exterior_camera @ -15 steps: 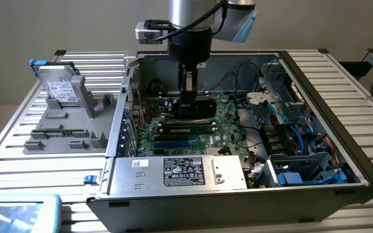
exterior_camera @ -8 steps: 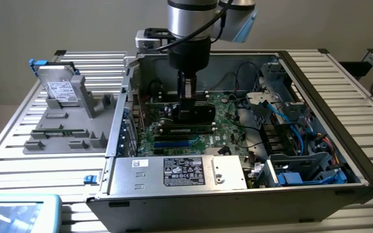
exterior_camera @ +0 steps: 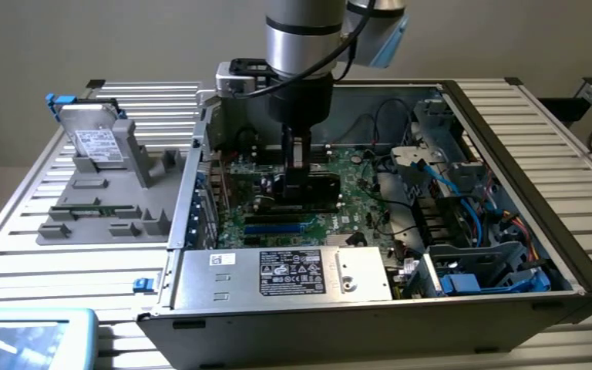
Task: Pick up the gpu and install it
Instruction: 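Insert the gpu into the slot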
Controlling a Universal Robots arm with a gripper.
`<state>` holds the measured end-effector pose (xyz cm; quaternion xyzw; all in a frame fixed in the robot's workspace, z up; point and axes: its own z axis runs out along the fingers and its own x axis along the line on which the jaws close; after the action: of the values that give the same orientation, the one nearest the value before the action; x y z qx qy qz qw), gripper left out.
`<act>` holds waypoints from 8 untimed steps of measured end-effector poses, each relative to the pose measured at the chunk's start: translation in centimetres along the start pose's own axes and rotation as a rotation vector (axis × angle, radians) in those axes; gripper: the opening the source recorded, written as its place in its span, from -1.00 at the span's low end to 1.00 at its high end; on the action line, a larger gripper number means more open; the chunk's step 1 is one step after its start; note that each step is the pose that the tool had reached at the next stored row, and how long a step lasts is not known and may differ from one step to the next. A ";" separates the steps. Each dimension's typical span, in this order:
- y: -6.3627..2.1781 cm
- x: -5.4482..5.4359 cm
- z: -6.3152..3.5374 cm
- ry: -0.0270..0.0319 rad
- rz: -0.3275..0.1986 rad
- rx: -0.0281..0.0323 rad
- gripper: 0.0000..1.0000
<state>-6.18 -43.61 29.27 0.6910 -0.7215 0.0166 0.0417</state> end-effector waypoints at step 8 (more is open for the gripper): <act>0.07 0.5 0.95 -0.0141 0.002 -0.0007 -0.44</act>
<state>-6.31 -44.22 28.36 0.6905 -0.7223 0.0115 0.0368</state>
